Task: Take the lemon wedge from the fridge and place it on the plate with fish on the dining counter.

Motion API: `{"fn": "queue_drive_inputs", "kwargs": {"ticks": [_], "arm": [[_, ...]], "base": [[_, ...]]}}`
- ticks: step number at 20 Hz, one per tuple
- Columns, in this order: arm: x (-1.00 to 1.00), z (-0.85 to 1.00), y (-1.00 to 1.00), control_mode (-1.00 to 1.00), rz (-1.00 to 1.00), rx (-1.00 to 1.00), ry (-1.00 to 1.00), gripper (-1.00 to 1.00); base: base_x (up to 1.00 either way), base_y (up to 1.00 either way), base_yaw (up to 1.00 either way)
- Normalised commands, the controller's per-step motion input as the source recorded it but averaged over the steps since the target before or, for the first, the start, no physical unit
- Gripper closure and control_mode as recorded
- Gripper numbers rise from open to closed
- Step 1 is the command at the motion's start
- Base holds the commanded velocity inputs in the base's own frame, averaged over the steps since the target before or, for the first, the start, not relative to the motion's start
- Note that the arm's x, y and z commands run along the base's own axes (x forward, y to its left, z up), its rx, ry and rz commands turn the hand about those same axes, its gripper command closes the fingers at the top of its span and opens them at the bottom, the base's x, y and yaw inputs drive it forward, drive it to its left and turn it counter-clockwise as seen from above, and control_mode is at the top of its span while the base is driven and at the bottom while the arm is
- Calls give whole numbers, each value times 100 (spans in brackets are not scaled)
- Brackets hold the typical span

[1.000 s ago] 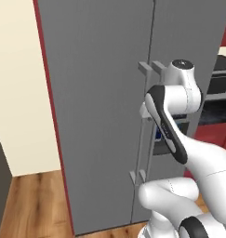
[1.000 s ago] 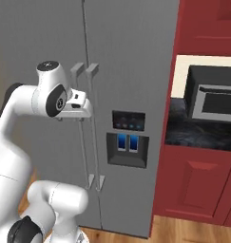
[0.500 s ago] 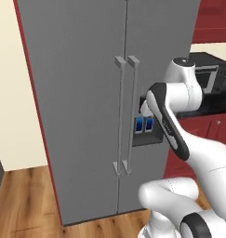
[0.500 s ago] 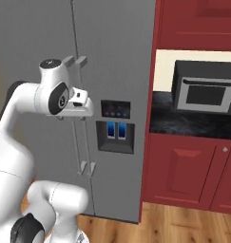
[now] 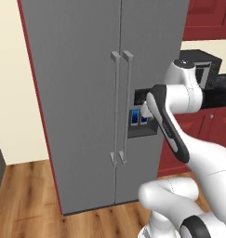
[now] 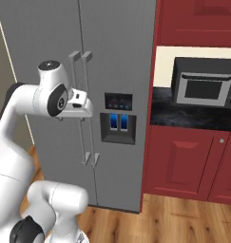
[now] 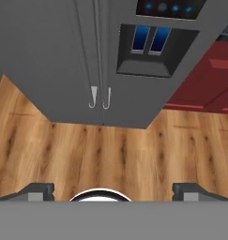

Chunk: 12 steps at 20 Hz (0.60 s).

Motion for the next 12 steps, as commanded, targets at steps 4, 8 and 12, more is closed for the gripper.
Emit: {"fn": "queue_drive_inputs", "kwargs": {"ticks": [4,8,12], "arm": [[-1,0,0,-100,0,0,0,-100],[6,10,40,-100,-1,10,-15,-100],[39,26,84,-100,-2,16,-33,-100]], "base": [[0,0,0],[0,0,0],[0,0,0]]}}
